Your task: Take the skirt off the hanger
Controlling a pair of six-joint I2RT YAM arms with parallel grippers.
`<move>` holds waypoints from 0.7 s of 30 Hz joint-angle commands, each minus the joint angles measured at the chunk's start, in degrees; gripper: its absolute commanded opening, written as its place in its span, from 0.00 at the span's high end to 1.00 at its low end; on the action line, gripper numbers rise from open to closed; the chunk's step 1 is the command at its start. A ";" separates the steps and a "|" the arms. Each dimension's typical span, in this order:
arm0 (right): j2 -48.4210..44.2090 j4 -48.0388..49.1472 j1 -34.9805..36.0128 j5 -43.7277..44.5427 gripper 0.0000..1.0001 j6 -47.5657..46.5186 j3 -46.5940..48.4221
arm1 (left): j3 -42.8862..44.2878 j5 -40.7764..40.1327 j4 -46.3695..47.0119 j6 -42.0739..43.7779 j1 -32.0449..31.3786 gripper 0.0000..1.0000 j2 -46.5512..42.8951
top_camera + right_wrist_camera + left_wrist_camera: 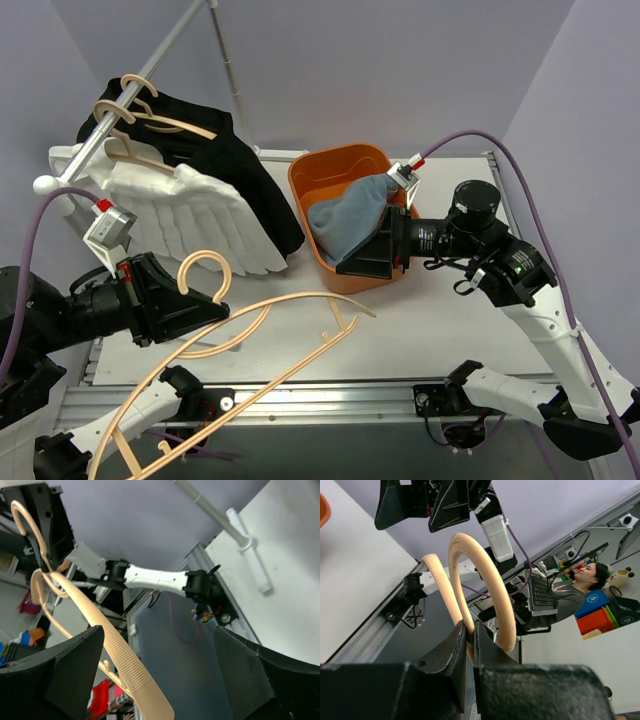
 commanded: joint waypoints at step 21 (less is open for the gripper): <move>-0.10 2.02 13.32 -15.12 0.48 3.88 3.30 | -2.08 3.86 13.74 -4.84 -0.10 0.98 -1.70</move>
